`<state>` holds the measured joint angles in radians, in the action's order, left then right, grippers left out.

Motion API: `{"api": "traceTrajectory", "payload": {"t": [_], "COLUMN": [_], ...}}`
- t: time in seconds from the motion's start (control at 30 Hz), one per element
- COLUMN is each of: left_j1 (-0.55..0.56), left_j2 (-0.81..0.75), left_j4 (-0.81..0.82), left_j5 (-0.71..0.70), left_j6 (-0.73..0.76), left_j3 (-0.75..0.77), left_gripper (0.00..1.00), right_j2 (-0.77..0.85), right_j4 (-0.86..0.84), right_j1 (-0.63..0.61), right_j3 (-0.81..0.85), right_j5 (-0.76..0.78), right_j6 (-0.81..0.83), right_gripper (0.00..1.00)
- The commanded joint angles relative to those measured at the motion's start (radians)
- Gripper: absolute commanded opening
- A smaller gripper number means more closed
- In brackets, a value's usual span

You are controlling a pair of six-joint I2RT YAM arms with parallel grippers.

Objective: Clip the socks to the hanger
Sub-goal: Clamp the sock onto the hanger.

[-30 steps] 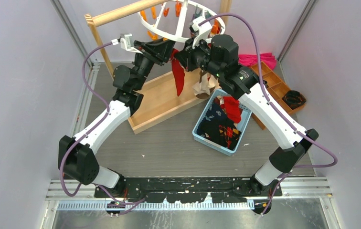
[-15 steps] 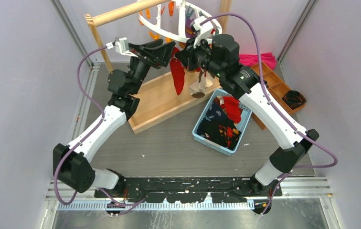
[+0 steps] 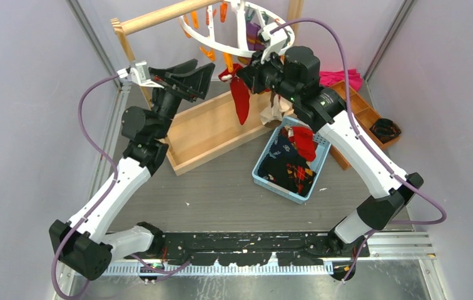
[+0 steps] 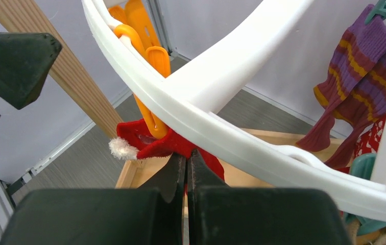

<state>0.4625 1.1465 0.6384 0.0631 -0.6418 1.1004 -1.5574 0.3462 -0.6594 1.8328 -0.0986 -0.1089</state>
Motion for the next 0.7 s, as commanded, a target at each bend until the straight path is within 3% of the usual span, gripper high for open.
{"api": "traceTrajectory", "payload": {"t": [0.0,0.37,0.53,0.67], "left_j1": [-0.002,-0.002,-0.002,-0.002], "left_j2": [-0.073,-0.219,-0.282,-0.346], "left_j4": [-0.025,-0.095,-0.179,-0.206], "left_j5": [-0.026,-0.013,0.017,0.053], "left_j6": [0.045,0.08,0.165,0.253], "left_j3": [-0.04,-0.169,-0.22,-0.303], "left_gripper": [0.79,0.78,0.72,0.7], "right_j2": [0.065,0.158,0.202,0.25], "right_j4": [-0.039,-0.035,-0.019,0.016], "right_j1": [0.009,0.046,0.066,0.102], "right_j3": [-0.013,-0.106,-0.154,-0.204], "right_j5": [0.0,-0.05,-0.085,-0.181], "right_j6": [-0.009,0.023,0.028,0.053], "right_gripper": [0.02,0.25,0.33,0.45]}}
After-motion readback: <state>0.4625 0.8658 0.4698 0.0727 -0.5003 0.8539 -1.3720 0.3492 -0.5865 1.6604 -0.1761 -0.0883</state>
